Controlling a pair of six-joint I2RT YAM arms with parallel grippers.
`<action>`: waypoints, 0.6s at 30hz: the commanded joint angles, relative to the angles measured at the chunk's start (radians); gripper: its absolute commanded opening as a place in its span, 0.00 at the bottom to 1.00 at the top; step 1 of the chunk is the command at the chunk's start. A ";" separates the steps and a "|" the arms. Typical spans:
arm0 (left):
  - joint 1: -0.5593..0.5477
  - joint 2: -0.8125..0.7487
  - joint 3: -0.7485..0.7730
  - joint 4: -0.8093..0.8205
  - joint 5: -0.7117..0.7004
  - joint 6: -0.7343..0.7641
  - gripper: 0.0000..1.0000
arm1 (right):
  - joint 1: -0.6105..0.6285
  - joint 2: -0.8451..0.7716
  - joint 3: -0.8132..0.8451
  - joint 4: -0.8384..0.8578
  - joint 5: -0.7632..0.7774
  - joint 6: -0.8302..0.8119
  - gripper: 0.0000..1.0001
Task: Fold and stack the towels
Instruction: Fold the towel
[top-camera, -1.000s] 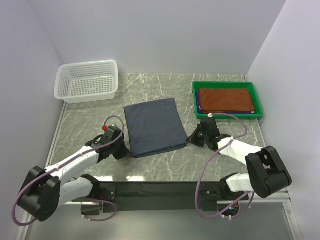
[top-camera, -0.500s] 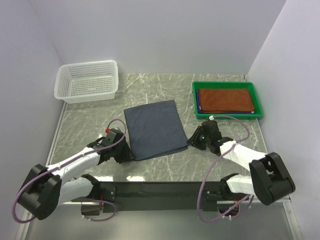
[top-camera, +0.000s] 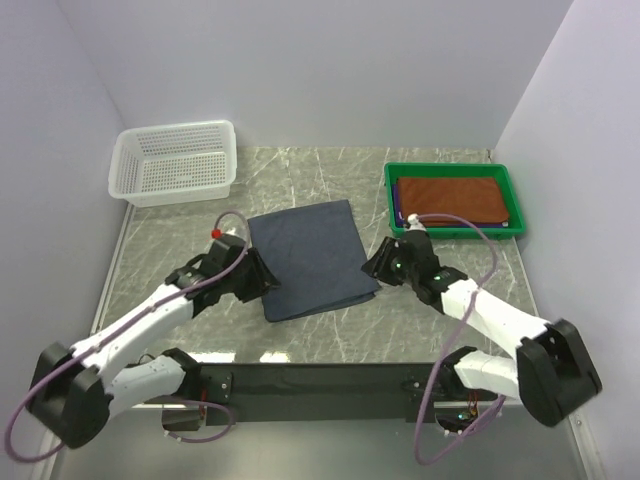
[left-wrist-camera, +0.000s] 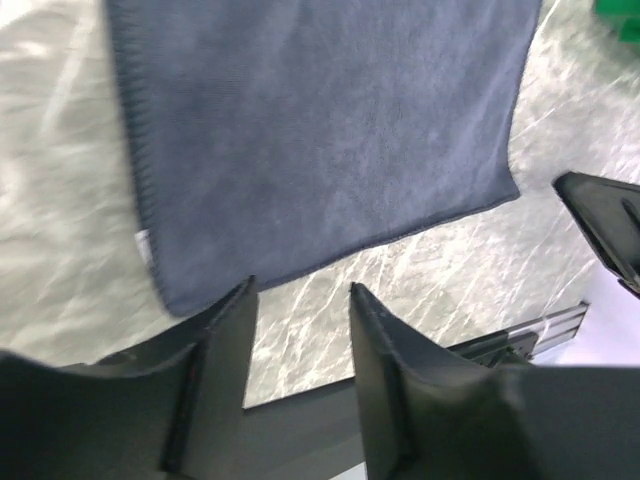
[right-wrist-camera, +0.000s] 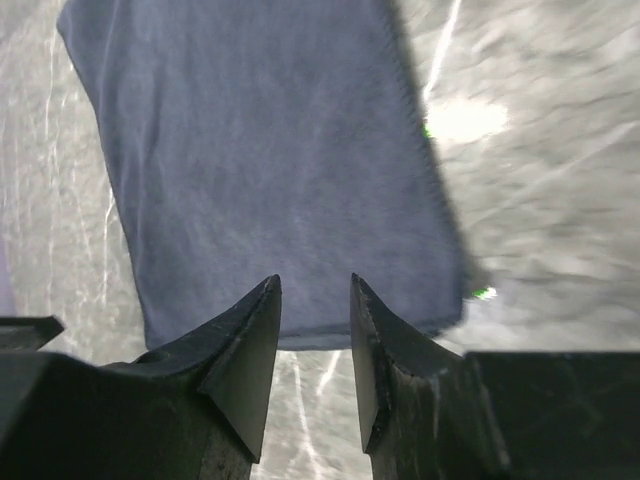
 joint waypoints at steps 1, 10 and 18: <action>-0.033 0.115 0.036 0.093 0.045 0.021 0.46 | 0.027 0.089 0.021 0.106 -0.031 0.068 0.40; -0.062 0.250 -0.073 0.170 0.064 0.026 0.34 | 0.028 0.180 -0.142 0.230 -0.090 0.178 0.37; -0.044 0.261 -0.185 0.175 0.068 0.012 0.28 | 0.027 0.177 -0.293 0.249 -0.123 0.273 0.36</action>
